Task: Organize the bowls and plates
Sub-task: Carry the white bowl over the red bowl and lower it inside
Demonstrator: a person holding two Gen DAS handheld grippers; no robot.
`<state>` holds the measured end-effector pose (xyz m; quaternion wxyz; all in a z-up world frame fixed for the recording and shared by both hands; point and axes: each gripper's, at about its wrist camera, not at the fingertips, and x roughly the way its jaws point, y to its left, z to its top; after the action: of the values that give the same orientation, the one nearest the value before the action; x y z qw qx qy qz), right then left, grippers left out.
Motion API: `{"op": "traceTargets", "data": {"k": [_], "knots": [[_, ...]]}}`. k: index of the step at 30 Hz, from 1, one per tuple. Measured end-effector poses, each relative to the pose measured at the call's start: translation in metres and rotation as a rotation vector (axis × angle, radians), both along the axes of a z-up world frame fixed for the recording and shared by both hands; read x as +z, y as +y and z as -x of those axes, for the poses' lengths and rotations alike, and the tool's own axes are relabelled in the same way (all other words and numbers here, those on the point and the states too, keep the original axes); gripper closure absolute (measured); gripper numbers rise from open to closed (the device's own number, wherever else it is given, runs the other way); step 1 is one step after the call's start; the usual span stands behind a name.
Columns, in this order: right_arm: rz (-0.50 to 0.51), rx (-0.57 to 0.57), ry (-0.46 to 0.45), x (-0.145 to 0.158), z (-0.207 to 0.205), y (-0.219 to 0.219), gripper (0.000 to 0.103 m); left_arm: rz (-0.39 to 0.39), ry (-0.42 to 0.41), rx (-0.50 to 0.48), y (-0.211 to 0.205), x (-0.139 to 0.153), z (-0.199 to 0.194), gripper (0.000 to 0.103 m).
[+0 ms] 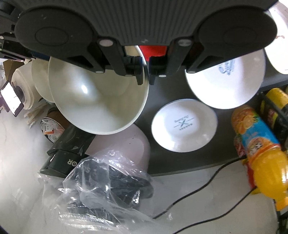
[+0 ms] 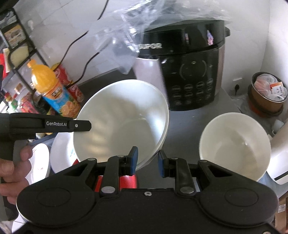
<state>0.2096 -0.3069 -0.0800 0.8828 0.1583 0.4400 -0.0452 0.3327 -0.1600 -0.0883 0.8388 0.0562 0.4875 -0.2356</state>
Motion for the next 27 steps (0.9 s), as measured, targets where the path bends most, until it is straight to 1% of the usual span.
{"op": "traceTargets", "data": {"k": [6,10,20,27], "knots": [[-0.008,0.041,-0.009,0.008,0.003,0.019,0.079,0.0,0.003,0.021,0.027,0.011,0.011,0.098],[0.006,0.069,-0.017,0.012,0.006,0.031,0.079,-0.004,0.013,0.027,0.041,0.012,0.018,0.098],[0.014,0.103,0.018,0.007,0.011,0.062,0.079,-0.01,0.055,0.055,0.075,0.005,0.028,0.098],[0.035,0.11,0.056,0.003,0.016,0.073,0.079,0.0,0.092,0.055,0.088,-0.006,0.034,0.097]]}}
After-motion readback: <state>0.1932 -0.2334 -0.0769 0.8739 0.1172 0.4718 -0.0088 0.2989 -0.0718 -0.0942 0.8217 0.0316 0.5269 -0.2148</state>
